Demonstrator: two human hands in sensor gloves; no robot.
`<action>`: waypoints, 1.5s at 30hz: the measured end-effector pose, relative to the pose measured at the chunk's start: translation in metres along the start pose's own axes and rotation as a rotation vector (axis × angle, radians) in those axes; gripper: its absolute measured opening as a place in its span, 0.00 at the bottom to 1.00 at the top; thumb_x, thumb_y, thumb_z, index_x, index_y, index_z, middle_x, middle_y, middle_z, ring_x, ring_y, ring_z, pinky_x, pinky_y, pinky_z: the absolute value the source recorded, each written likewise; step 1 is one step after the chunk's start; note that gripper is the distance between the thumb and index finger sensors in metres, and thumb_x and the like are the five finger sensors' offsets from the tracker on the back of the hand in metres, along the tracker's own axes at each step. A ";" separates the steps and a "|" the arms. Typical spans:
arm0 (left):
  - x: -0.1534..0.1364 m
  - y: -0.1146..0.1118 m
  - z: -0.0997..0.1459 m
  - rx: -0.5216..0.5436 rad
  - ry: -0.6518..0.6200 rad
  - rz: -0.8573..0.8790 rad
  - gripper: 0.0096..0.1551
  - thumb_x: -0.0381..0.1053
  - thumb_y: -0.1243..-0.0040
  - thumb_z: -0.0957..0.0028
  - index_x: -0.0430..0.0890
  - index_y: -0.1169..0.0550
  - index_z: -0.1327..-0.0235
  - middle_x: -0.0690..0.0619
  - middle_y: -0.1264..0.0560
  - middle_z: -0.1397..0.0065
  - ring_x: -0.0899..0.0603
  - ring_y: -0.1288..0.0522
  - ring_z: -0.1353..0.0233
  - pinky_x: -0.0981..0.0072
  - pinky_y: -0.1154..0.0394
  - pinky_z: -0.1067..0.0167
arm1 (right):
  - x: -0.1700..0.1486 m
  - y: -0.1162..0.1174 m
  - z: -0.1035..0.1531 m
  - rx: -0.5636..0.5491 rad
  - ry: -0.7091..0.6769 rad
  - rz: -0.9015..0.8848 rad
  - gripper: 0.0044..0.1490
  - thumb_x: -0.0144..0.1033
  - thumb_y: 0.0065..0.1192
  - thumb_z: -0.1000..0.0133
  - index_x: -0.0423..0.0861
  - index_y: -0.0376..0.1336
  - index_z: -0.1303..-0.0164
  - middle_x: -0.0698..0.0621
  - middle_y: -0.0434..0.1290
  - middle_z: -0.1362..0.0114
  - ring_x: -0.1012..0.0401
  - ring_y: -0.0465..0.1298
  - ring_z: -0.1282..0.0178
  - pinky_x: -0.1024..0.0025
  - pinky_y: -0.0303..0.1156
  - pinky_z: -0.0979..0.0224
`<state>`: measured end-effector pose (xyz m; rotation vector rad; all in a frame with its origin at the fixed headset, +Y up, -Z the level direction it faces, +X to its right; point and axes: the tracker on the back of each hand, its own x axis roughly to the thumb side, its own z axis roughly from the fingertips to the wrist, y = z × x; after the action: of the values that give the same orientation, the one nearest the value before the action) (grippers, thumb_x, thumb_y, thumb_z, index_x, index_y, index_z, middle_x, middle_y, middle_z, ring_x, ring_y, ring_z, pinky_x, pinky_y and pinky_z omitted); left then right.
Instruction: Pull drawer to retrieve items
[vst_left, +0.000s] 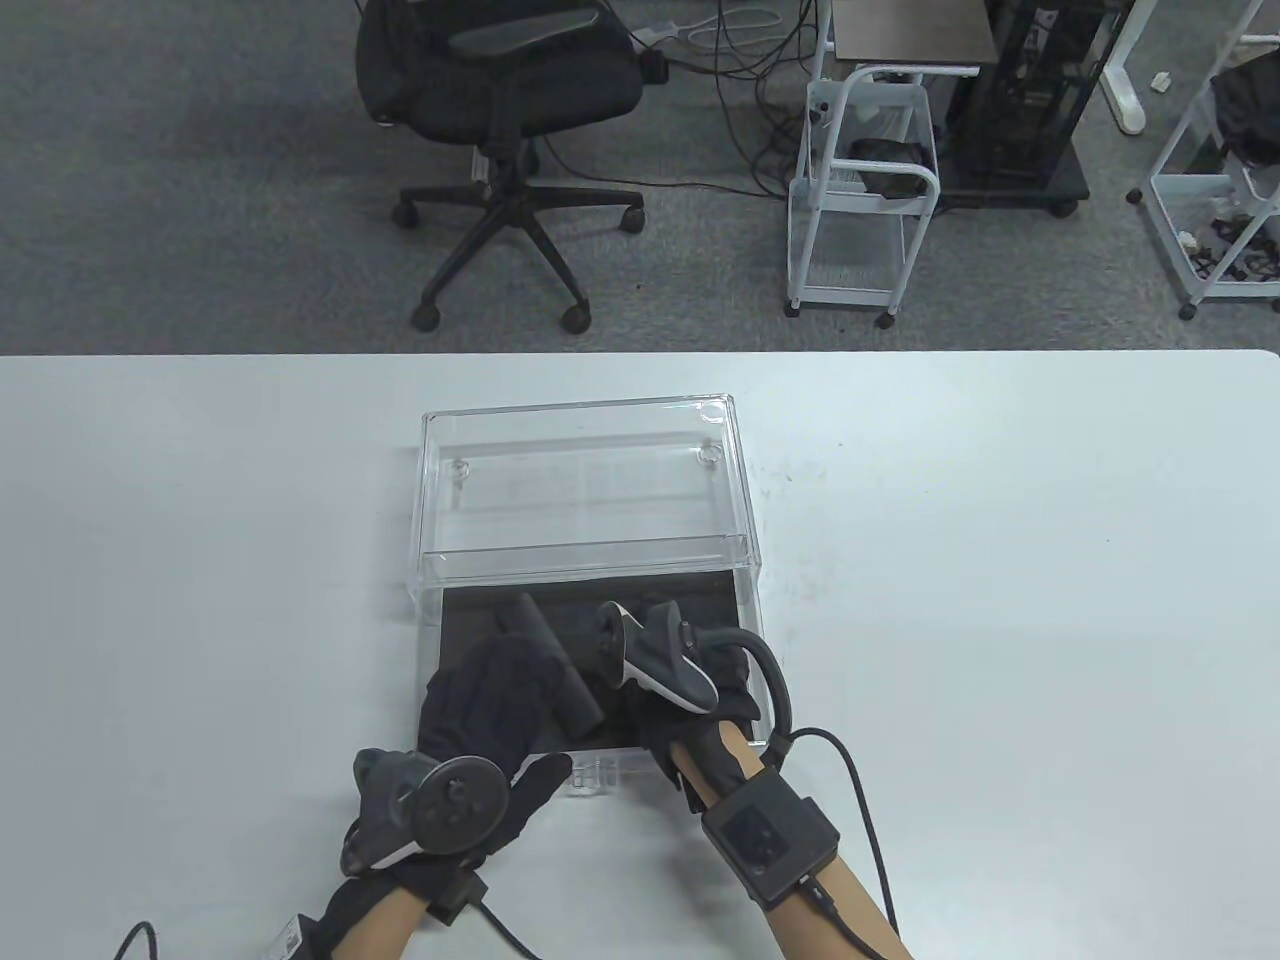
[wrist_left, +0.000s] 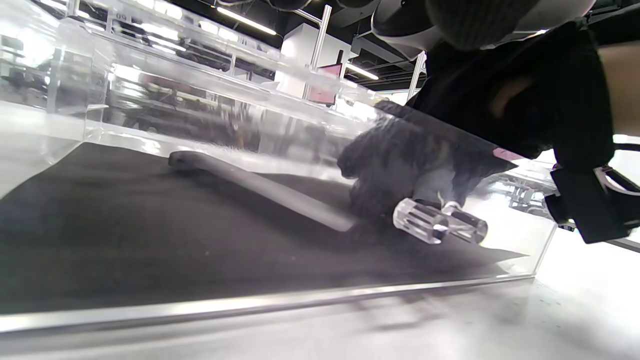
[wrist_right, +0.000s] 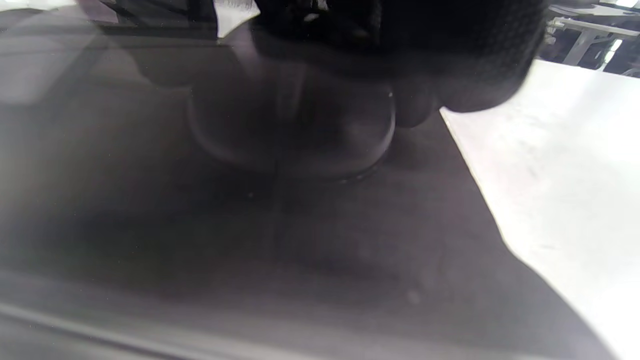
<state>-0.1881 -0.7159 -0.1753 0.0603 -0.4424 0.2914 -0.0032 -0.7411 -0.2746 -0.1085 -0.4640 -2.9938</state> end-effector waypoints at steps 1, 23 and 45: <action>0.000 0.000 0.000 0.000 0.000 0.000 0.50 0.68 0.48 0.46 0.55 0.50 0.13 0.41 0.54 0.09 0.29 0.54 0.12 0.22 0.50 0.24 | 0.000 -0.001 0.000 0.003 -0.001 -0.003 0.54 0.57 0.59 0.41 0.44 0.45 0.10 0.31 0.56 0.15 0.36 0.75 0.32 0.45 0.77 0.37; 0.006 0.000 0.002 0.027 -0.024 0.014 0.51 0.67 0.48 0.46 0.54 0.51 0.13 0.40 0.54 0.09 0.29 0.54 0.12 0.22 0.50 0.25 | -0.034 -0.055 0.094 -0.448 -0.157 -0.116 0.50 0.51 0.66 0.44 0.44 0.51 0.14 0.32 0.57 0.16 0.36 0.73 0.30 0.43 0.77 0.35; 0.004 0.000 0.004 0.029 0.006 0.017 0.51 0.67 0.48 0.47 0.55 0.51 0.13 0.41 0.53 0.09 0.29 0.55 0.12 0.22 0.51 0.25 | -0.217 0.019 0.062 -0.353 0.303 -0.266 0.49 0.50 0.68 0.44 0.46 0.54 0.14 0.33 0.59 0.16 0.36 0.71 0.29 0.42 0.74 0.35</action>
<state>-0.1863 -0.7149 -0.1693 0.0839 -0.4326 0.3147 0.2174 -0.7192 -0.2291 0.4031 0.0913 -3.2348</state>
